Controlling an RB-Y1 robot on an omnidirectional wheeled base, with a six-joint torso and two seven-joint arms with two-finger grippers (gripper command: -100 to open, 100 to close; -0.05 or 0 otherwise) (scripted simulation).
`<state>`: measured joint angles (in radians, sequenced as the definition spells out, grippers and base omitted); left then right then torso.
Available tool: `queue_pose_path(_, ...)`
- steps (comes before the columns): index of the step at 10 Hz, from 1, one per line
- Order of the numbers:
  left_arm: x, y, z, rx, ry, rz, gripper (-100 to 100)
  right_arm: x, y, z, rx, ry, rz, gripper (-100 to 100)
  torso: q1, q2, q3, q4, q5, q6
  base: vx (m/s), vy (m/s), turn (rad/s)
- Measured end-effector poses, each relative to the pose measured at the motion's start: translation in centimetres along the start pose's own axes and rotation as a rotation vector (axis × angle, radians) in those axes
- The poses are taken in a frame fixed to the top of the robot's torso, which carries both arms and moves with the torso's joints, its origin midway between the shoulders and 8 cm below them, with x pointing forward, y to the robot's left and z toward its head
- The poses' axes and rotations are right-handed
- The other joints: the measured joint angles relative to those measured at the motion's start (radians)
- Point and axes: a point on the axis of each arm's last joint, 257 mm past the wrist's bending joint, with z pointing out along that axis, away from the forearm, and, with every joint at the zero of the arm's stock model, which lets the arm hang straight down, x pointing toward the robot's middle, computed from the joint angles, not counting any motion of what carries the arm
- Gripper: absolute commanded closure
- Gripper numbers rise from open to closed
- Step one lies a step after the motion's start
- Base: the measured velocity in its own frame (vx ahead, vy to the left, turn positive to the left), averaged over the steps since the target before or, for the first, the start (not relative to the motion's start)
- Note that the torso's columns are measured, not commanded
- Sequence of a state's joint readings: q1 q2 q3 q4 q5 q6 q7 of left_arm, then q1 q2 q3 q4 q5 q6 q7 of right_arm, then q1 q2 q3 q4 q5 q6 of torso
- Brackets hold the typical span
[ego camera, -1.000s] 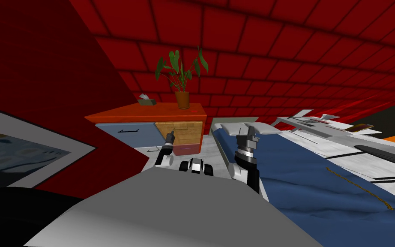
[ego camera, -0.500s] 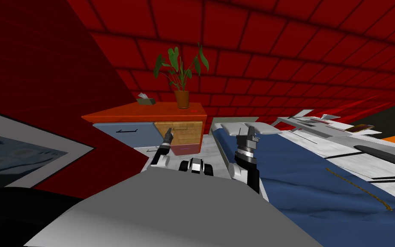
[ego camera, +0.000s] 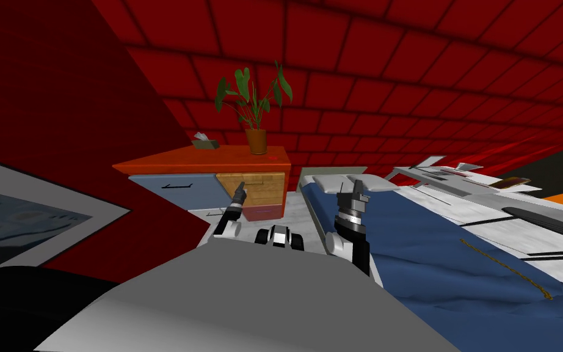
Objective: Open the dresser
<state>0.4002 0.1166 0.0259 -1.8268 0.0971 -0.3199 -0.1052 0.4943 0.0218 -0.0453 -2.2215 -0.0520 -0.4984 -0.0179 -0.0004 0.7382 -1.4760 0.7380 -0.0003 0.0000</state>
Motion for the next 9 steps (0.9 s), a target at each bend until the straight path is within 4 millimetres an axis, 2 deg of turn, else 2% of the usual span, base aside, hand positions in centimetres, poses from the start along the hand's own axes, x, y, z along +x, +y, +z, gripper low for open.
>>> queue_pose_path(2,0.5,-0.3,0.0,0.002,-0.024,-0.037,-100,0.0,0.0,0.0,0.0,0.0,0.0,0,0.005,0.0,0.0,0.0,0.002,0.0,-0.007,0.001,-0.001)
queue_pose_path(6,1.4,-0.5,-0.1,0.001,-0.083,-0.125,-100,0.0,0.0,0.0,0.0,0.0,0.0,0,0.0,0.0,0.0,0.0,0.0,0.0,-0.001,0.002,0.0)
queue_pose_path(9,1.1,-1.1,-0.1,0.002,-0.087,-0.127,-100,0.0,0.0,0.0,0.0,0.0,0.0,0,0.002,-0.004,-0.003,-0.001,0.001,0.0,0.071,0.019,-0.013)
